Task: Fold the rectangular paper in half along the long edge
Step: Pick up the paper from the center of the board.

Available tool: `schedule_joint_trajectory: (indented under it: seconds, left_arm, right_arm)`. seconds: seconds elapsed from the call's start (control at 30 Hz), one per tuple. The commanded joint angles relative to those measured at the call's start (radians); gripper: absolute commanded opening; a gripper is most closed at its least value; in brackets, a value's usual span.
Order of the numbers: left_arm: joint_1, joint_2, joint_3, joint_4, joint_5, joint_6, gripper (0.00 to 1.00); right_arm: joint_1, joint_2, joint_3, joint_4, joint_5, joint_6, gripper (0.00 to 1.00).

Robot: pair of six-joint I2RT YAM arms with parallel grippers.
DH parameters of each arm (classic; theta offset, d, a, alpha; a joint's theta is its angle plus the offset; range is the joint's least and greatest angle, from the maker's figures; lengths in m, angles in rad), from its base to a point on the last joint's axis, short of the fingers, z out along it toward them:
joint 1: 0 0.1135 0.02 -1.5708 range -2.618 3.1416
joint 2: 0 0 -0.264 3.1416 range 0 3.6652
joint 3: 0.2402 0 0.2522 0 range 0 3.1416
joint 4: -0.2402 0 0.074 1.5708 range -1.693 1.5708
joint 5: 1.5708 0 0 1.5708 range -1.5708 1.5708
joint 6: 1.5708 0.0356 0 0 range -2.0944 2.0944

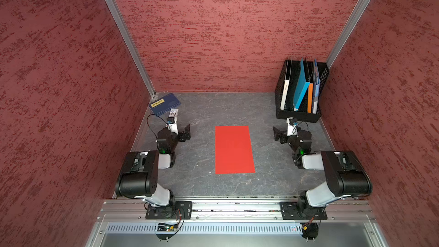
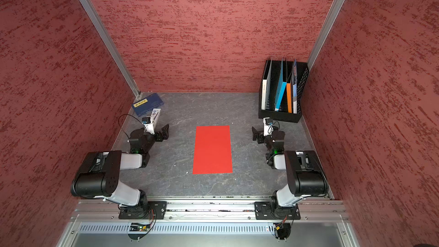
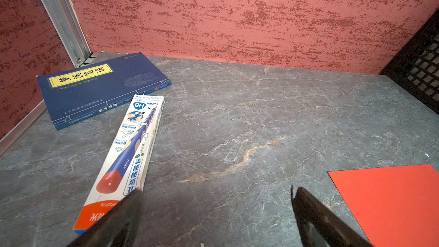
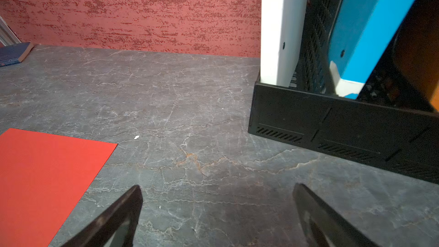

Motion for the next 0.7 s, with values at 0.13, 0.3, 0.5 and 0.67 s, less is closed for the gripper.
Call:
schedule_joint_trajectory:
  seconds: [0.13, 0.3, 0.5, 0.67]
  left_arm:
    - [-0.004, -0.006, 0.014, -0.006, -0.012, 0.015, 1.0]
    - [-0.006, -0.005, 0.014, -0.006, -0.014, 0.016, 1.0]
    - [-0.004, -0.005, 0.014, -0.006, -0.013, 0.016, 1.0]
    - [-0.005, -0.005, 0.014, -0.006, -0.015, 0.016, 1.0]
  right_arm:
    - [-0.004, -0.015, 0.006, 0.001, -0.015, 0.004, 0.99]
    - [-0.004, -0.015, 0.007, 0.0, -0.015, 0.003, 0.99]
    - [-0.005, -0.015, 0.007, 0.001, -0.014, 0.003, 0.99]
    - [-0.006, -0.013, 0.01, -0.001, -0.014, 0.007, 0.99]
